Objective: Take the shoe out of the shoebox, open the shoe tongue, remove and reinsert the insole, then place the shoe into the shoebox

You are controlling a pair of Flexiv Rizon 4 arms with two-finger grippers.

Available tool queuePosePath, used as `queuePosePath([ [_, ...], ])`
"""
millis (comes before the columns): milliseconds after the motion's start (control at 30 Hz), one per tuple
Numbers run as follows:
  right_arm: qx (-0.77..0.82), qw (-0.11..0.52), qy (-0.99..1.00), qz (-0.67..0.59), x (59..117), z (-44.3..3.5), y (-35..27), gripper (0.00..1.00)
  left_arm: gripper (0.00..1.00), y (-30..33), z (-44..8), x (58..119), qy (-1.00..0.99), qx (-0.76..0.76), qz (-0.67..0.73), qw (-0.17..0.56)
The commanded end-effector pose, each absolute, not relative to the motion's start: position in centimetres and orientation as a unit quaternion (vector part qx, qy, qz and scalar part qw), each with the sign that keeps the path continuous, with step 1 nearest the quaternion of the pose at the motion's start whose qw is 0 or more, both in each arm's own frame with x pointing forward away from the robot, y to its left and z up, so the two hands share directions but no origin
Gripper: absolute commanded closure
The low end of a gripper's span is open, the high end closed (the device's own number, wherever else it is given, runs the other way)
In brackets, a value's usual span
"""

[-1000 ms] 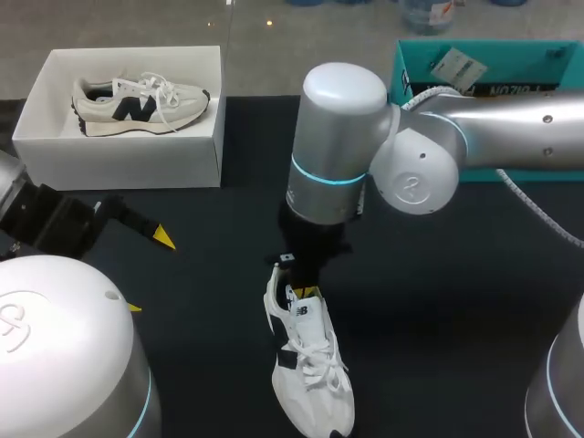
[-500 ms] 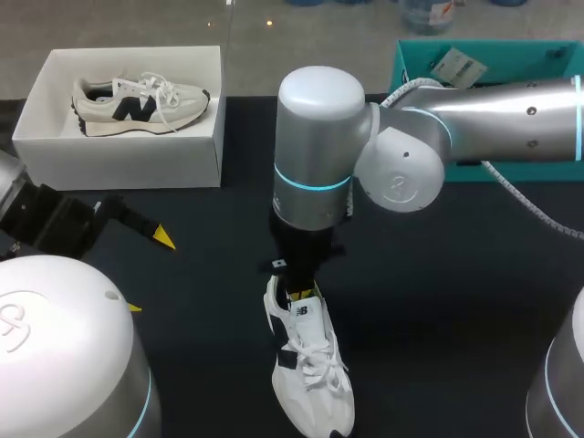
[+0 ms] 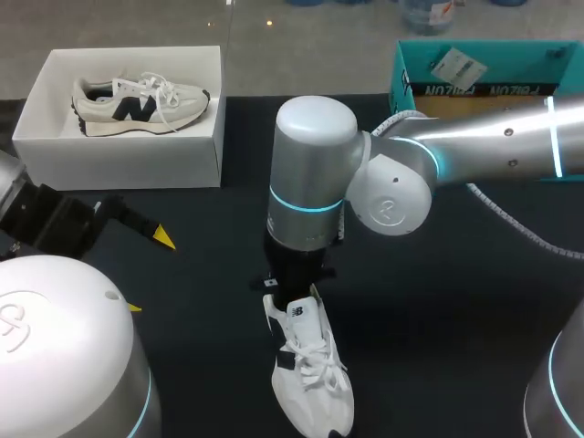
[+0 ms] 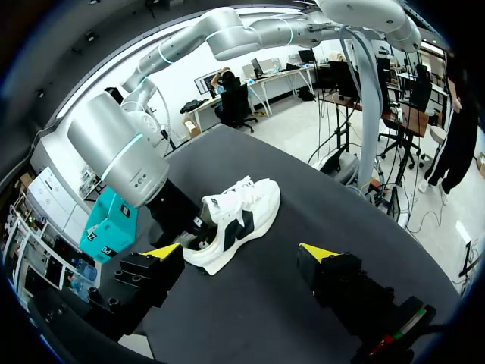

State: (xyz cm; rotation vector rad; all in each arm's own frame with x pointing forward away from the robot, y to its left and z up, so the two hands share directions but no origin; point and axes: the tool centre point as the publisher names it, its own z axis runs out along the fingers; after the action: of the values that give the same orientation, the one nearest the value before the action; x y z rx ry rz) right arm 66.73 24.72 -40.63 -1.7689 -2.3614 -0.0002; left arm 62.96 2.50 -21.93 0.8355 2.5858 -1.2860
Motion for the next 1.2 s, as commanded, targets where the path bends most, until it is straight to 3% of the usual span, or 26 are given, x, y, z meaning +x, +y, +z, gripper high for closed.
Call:
queuePosePath([
  [33,-0.602,0.088,-0.794,-0.001,66.0,-41.3,24.3,1.0,0.0,2.5,-21.9,63.0,0.859,0.277,-0.425,0.067],
  [667,-0.616,0.073,-0.784,0.012,67.0,-35.3,22.4,1.0,0.0,2.5,-21.9,63.0,0.859,0.277,-0.425,0.067],
  [1200,-0.627,0.132,-0.767,0.027,65.4,-36.9,22.3,1.0,0.0,2.5,-21.9,63.0,0.859,0.277,-0.425,0.067],
])
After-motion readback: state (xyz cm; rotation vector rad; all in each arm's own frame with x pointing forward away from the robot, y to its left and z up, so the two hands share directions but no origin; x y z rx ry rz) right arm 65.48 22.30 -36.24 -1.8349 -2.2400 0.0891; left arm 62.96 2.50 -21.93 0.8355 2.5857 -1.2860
